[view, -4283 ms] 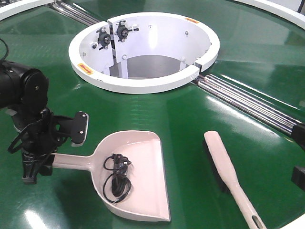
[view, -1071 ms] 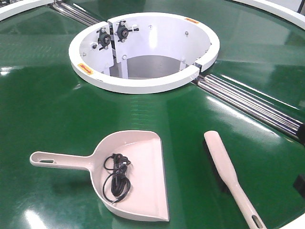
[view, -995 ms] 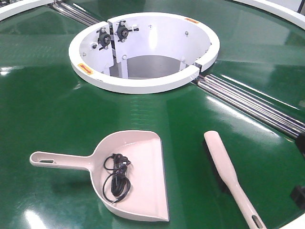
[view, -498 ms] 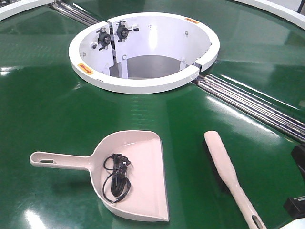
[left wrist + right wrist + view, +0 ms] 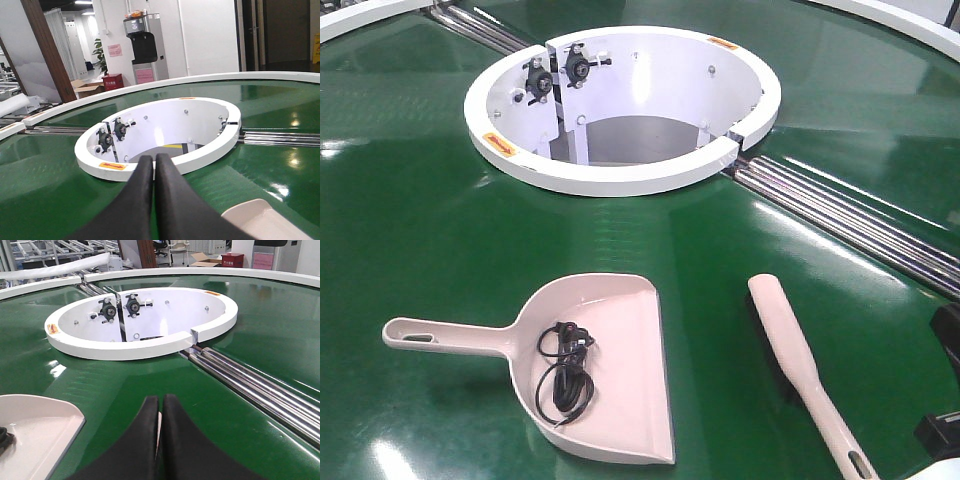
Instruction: Clean and inspect green conveyor with broom and dustpan
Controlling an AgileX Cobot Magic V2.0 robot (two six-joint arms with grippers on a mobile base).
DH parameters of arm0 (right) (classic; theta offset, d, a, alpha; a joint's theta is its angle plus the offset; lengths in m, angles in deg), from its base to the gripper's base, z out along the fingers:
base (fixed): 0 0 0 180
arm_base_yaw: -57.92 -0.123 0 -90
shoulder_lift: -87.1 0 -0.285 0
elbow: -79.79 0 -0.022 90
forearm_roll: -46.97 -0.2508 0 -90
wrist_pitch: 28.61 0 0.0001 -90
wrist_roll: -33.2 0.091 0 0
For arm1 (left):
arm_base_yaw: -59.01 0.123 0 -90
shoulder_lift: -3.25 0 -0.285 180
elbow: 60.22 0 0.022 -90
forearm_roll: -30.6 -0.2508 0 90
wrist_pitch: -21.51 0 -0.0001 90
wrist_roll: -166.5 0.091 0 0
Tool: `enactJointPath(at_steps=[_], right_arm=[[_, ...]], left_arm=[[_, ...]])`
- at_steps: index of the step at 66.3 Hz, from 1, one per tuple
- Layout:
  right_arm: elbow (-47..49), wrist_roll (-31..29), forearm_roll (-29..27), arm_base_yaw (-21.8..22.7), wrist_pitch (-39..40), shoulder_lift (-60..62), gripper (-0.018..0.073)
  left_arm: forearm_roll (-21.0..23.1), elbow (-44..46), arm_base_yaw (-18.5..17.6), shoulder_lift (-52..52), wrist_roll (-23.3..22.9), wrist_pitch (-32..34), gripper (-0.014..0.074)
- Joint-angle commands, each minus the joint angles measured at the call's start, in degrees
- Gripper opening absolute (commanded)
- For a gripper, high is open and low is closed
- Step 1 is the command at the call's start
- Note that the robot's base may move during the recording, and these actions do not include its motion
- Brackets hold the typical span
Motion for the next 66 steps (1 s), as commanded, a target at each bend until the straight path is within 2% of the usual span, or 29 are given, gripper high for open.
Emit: enactJointPath(at_steps=[1, 6, 12, 23, 29, 34, 50, 56, 60, 66], right_arm=[[1.51, -0.11, 0.10, 0.33, 3.90, -0.20, -0.0010], [1.51, -0.11, 0.10, 0.33, 3.90, -0.20, -0.0010], [1.51, -0.11, 0.10, 0.33, 3.90, -0.20, -0.0010], [1.51, -0.11, 0.15, 0.33, 3.89, -0.20, -0.0010], [1.51, -0.11, 0.15, 0.33, 3.89, -0.20, -0.0010], [1.51, -0.11, 0.15, 0.33, 3.89, -0.20, -0.0010], [1.51, -0.11, 0.15, 0.33, 3.89, -0.20, -0.0010], [1.51, -0.11, 0.15, 0.33, 3.98, -0.15, -0.0010], [1.51, -0.11, 0.15, 0.33, 3.93, -0.15, -0.0010], [1.51, -0.11, 0.15, 0.33, 3.93, -0.15, -0.0010]], left_arm=[[0.67, 1.49, -0.48, 0.39, -0.48, 4.58, -0.0024], [0.67, 1.49, -0.24, 0.39, -0.48, 4.60, -0.0024], [0.67, 1.49, 2.06, -0.06, -0.48, 3.39, -0.0024], [0.73, 1.44, 7.81, -2.52, -0.76, -5.31, -0.0024], [0.66, 0.58, 10.66, -5.47, -6.66, -10.41, -0.0024], [0.28, -1.97, 12.63, -8.80, -10.60, -11.53, -0.0024], [0.27, -14.08, 17.35, -20.48, -10.97, -8.77, -0.0024], [0.27, -20.19, 18.23, -20.19, -10.86, -2.65, -0.0024], [0.22, -24.85, 18.23, -20.19, -10.91, 4.47, -0.0024], [-3.37, -24.24, 18.23, -20.14, -10.91, 2.13, -0.0024]])
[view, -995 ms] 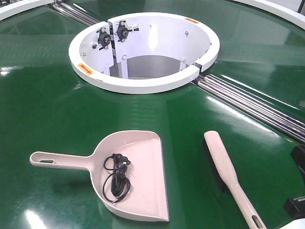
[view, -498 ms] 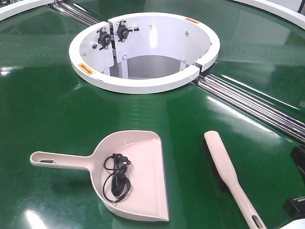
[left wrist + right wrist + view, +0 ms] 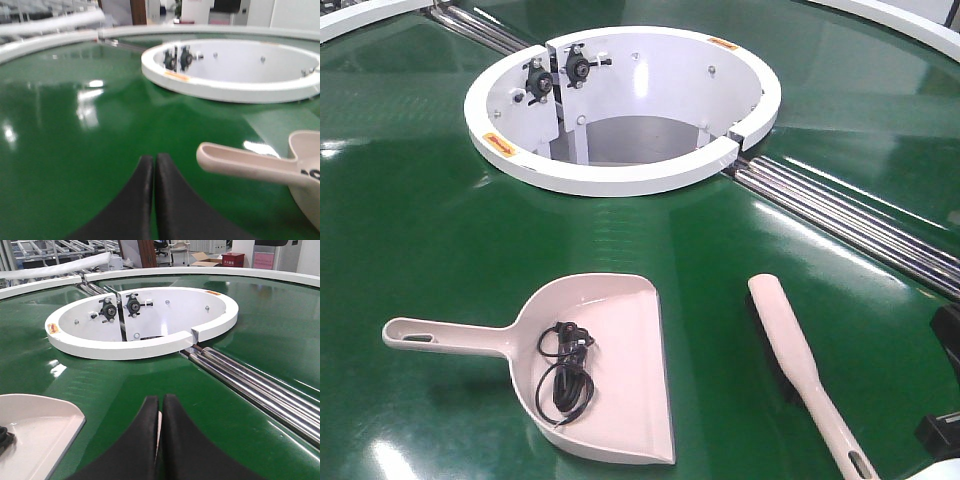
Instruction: Clean and inspect green conveyor with broom and dustpan
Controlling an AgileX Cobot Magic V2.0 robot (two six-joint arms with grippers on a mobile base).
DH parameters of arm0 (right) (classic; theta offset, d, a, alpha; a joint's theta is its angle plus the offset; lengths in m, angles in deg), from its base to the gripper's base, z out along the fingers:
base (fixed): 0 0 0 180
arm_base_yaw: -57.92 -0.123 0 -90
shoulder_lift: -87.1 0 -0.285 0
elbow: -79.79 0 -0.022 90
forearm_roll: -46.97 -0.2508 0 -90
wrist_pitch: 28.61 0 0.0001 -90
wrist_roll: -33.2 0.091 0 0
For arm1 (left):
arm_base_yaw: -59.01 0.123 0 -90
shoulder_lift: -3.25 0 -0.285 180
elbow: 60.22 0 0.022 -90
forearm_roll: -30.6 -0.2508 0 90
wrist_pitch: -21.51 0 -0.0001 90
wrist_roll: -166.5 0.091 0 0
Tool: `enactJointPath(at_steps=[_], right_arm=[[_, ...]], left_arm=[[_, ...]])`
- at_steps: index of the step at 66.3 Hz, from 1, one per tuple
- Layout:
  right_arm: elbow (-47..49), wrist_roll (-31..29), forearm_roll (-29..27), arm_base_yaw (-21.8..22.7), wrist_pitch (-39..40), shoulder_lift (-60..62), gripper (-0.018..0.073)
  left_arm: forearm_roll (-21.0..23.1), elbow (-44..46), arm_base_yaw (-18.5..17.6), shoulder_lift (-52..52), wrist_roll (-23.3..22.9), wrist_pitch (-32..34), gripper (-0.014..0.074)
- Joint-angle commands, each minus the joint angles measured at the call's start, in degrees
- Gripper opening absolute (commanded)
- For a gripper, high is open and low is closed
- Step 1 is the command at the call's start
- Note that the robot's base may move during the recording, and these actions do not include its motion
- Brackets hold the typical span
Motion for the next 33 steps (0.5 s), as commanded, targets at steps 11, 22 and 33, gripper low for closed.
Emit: enactJointPath(at_steps=[11, 22, 33], right_arm=[[1.51, -0.11, 0.15, 0.33, 4.06, -0.25, -0.0010], [1.51, -0.11, 0.15, 0.33, 4.06, -0.25, -0.0010], [1.51, -0.11, 0.15, 0.33, 4.06, -0.25, -0.0010]], left_arm=[[-3.77, -1.58, 0.00, -0.81, -0.54, 6.02, -0.0024], [-3.92, -1.47, 0.00, -0.81, -0.49, 6.11, -0.0024], [-3.92, -1.47, 0.00, -0.81, -0.49, 6.04, -0.0022]])
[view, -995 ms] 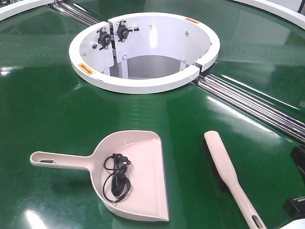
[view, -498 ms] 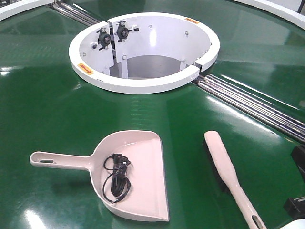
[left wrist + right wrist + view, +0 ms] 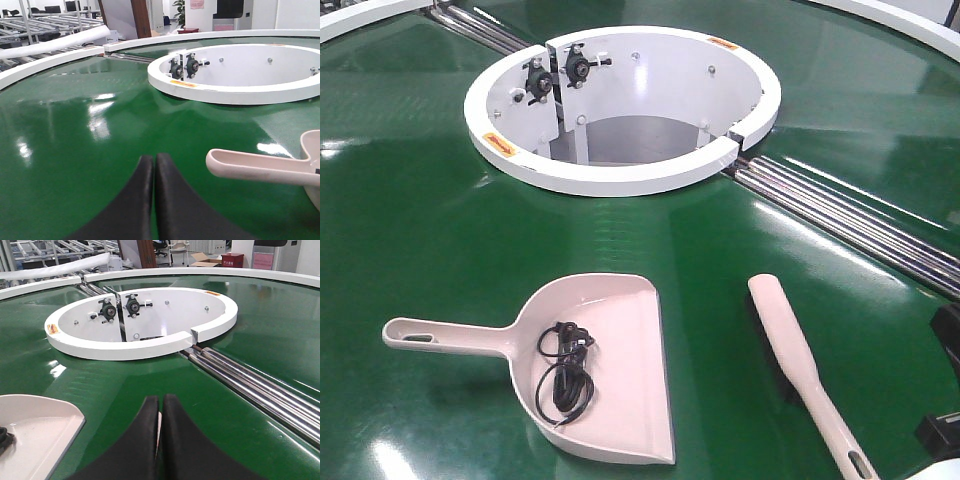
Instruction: Clean and inspect green conveyor with broom and dustpan
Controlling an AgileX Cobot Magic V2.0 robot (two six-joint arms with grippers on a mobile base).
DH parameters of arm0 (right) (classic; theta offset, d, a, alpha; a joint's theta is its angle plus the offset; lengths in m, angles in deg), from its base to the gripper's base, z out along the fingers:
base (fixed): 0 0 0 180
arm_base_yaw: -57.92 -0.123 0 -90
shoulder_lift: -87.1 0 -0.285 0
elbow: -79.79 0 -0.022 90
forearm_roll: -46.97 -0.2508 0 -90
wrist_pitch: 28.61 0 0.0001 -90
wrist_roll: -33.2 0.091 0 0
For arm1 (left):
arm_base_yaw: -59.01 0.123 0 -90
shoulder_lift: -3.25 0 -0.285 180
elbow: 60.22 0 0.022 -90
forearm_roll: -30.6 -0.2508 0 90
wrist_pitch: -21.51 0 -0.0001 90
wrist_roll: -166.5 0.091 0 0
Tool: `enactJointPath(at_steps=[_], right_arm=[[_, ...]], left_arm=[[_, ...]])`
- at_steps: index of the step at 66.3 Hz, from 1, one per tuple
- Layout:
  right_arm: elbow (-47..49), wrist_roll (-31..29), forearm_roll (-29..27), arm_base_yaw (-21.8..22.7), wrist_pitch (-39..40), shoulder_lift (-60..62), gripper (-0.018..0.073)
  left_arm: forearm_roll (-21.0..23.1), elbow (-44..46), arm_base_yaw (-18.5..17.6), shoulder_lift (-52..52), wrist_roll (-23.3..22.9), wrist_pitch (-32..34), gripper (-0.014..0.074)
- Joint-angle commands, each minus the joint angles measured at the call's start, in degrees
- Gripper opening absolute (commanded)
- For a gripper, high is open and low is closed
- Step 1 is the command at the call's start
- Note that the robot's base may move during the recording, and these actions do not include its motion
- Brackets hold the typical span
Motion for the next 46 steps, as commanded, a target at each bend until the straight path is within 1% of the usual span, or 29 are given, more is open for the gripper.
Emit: enactJointPath(at_steps=[1, 41, 46], right_arm=[[1.51, -0.11, 0.15, 0.33, 4.05, -0.31, -0.0010], [1.51, -0.11, 0.15, 0.33, 4.00, -0.31, -0.0010], [1.51, -0.11, 0.54, 0.33, 5.13, -0.31, -0.0010]], left_arm=[[0.09, -1.30, 0.00, -0.81, -0.44, 4.81, -0.0022], [0.09, -1.30, 0.00, -0.81, -0.44, 4.81, -0.0022], [0.09, -1.30, 0.00, -0.81, -0.44, 4.81, -0.0022]])
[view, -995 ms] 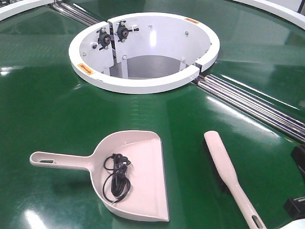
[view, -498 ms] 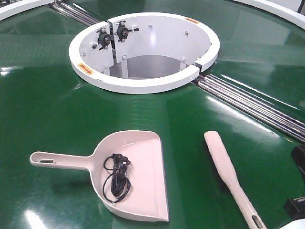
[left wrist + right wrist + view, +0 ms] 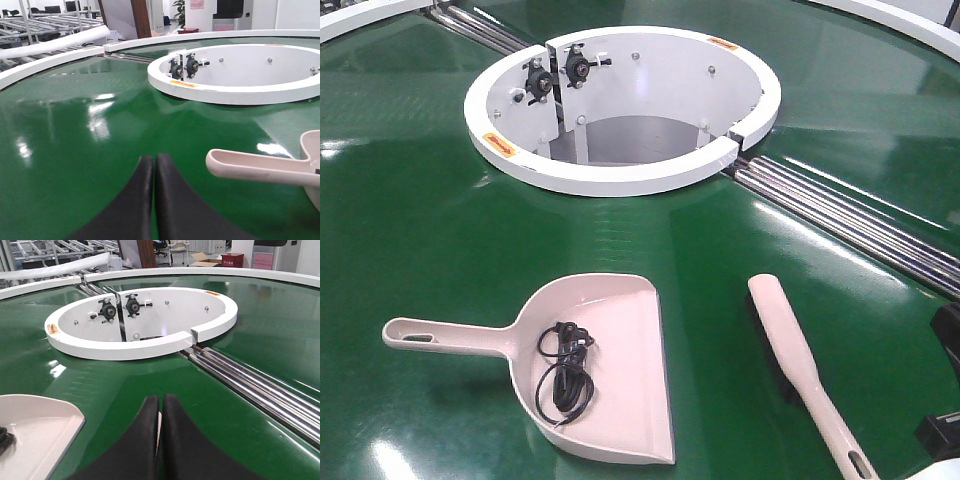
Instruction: Clean and inspect green conveyor with broom and dustpan
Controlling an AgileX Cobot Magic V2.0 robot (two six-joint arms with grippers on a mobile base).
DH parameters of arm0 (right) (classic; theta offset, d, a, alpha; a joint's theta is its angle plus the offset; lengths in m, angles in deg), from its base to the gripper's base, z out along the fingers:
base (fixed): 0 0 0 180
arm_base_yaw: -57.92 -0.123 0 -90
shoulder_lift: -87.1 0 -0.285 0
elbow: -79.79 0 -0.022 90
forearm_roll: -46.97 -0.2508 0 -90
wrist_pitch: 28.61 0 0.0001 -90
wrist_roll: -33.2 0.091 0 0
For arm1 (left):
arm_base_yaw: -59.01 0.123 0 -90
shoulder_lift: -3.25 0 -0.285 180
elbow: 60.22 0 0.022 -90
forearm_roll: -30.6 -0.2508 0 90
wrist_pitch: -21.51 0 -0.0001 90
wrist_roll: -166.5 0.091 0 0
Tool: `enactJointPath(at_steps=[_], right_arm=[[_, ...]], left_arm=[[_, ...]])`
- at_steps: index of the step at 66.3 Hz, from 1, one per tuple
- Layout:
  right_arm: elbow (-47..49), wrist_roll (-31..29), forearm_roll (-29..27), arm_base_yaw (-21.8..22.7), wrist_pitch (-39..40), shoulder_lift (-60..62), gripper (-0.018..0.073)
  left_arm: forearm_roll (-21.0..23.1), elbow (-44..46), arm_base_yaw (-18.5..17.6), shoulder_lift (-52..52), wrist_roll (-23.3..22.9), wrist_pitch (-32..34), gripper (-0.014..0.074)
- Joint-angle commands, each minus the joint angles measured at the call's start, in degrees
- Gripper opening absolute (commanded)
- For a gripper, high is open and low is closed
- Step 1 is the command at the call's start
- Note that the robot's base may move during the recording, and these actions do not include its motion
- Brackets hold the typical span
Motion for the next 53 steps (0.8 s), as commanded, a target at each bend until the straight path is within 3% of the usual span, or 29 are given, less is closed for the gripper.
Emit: enactJointPath(at_steps=[1, 9, 28, 46, 53], right_arm=[[1.51, -0.11, 0.81, 0.33, 5.11, -0.31, -0.0010], [1.51, 0.11, 1.22, 0.90, 4.95, 0.40, -0.0010], [-0.29, 2.44, 1.79, 11.10, 0.00, 5.44, -0.0010], [-14.40, 2.90, 1.67, 11.80, 1.58, 24.81, -0.0010], [-14.45, 1.79, 1.88, 11.65, -0.61, 24.69, -0.0010]], left_arm=[[0.09, -1.30, 0.00, -0.81, -0.39, 4.81, -0.0022], [0.09, -1.30, 0.00, -0.81, -0.39, 4.81, -0.0022], [0.09, -1.30, 0.00, -0.81, -0.39, 4.81, -0.0022], [0.09, -1.30, 0.00, -0.81, -0.39, 4.81, -0.0022], [0.09, -1.30, 0.00, -0.75, -0.39, 4.79, -0.0023]])
